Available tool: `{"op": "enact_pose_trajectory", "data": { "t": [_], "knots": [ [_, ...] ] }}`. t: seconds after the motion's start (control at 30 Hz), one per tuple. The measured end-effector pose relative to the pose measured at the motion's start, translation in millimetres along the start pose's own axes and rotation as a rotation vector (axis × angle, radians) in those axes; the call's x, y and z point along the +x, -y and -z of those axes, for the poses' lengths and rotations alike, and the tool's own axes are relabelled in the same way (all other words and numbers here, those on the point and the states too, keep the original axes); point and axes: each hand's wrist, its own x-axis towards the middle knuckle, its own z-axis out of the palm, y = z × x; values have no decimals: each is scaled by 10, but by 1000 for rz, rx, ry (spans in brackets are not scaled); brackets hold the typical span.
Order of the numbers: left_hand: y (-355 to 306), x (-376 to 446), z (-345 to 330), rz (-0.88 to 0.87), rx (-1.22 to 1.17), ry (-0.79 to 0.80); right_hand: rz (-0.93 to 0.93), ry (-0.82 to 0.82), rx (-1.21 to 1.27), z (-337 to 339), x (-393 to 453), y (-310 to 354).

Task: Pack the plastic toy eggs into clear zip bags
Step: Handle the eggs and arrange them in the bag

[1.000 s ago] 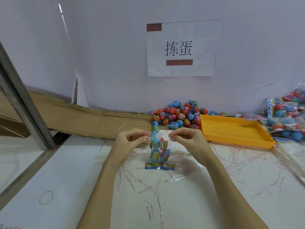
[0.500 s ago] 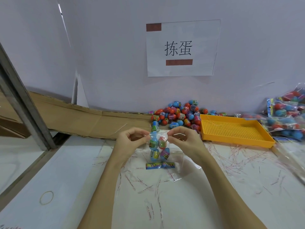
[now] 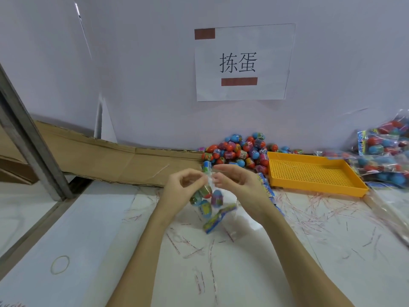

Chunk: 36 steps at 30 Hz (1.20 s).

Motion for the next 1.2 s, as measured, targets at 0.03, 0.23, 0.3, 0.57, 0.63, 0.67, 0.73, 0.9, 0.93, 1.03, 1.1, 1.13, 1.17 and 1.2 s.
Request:
{"op": "enact_pose_trajectory", "data": {
  "t": [0.03, 0.23, 0.3, 0.57, 0.63, 0.67, 0.73, 0.9, 0.93, 1.03, 1.1, 1.13, 1.17, 1.2],
  "knots": [
    [11, 13, -4, 13, -28, -80, -6, -32, -49, 13, 7, 4],
    [9, 30, 4, 162, -188, -188, -123, -109, -134, 26, 26, -54],
    [6, 26, -15, 187, -193, -170, -115, -108, -136, 22, 27, -46],
    [3, 32, -101, 194, -200, -357, -135, -161, -75, -17, 43, -51],
    [-4, 34, -101, 220, -209, -319, -131, -150, -60, -28, 35, -51],
    [-11, 32, -94, 238, -219, -269, -127, -145, -60, -29, 30, -51],
    [-11, 24, -84, 256, -242, -164, -116, -144, -68, -25, 24, -45],
    [14, 43, -47, 250, -327, -317, -139, -82, -62, -3, 16, -18],
    [25, 52, -36, 245, -333, -364, -177, -32, -67, -1, 17, -17],
    [23, 50, -36, 234, -324, -437, -227, 20, -75, -43, 17, -27],
    [28, 49, -42, 236, -344, -441, -204, -57, -113, -60, 26, -26],
    [23, 48, -46, 251, -356, -440, -177, -93, -147, -62, 27, -30],
    [25, 51, -42, 265, -358, -434, -134, -128, -206, -59, 31, -38],
    [35, 60, -35, 275, -349, -420, -77, -164, -292, -53, 31, -45]
  ]
}}
